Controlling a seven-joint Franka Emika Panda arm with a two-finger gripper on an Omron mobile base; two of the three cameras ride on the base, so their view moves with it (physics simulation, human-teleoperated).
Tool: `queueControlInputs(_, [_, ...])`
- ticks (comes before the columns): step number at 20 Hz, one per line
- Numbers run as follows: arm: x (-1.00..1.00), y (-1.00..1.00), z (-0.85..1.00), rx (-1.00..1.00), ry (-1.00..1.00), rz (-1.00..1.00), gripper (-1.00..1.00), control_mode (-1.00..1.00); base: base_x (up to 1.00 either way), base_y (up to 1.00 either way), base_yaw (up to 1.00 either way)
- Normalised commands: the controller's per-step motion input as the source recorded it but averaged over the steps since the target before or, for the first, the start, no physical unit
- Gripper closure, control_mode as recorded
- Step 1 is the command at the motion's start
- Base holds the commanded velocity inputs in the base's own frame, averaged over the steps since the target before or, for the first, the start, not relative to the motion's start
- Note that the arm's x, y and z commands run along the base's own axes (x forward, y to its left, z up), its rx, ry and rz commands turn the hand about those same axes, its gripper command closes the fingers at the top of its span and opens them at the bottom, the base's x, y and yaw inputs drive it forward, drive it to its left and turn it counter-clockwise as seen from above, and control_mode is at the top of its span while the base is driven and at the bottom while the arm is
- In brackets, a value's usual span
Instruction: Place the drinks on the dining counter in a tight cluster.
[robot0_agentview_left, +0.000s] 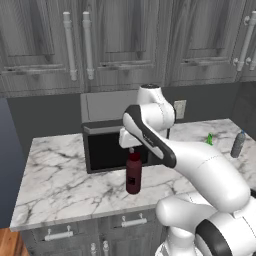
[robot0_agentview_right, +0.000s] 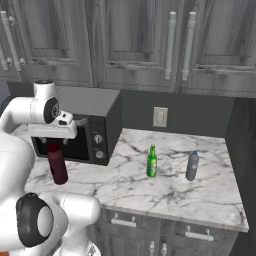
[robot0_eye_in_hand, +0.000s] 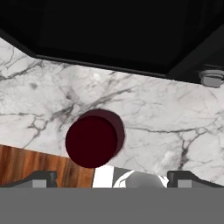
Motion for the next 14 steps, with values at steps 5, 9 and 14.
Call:
queueControlInputs(5, [0.06, 0.04, 0.00, 0.00, 0.00, 0.00, -1.00, -1.00, 0.00, 0.00, 0.00])
queueControlInputs(9, [0.12, 0.11, 0.00, -0.02, 0.00, 0.00, -1.00, -1.00, 0.00, 0.00, 0.00])
queueControlInputs(14, [0.04, 0.10, 0.00, -0.01, 0.00, 0.00, -1.00, -1.00, 0.00, 0.00, 0.00])
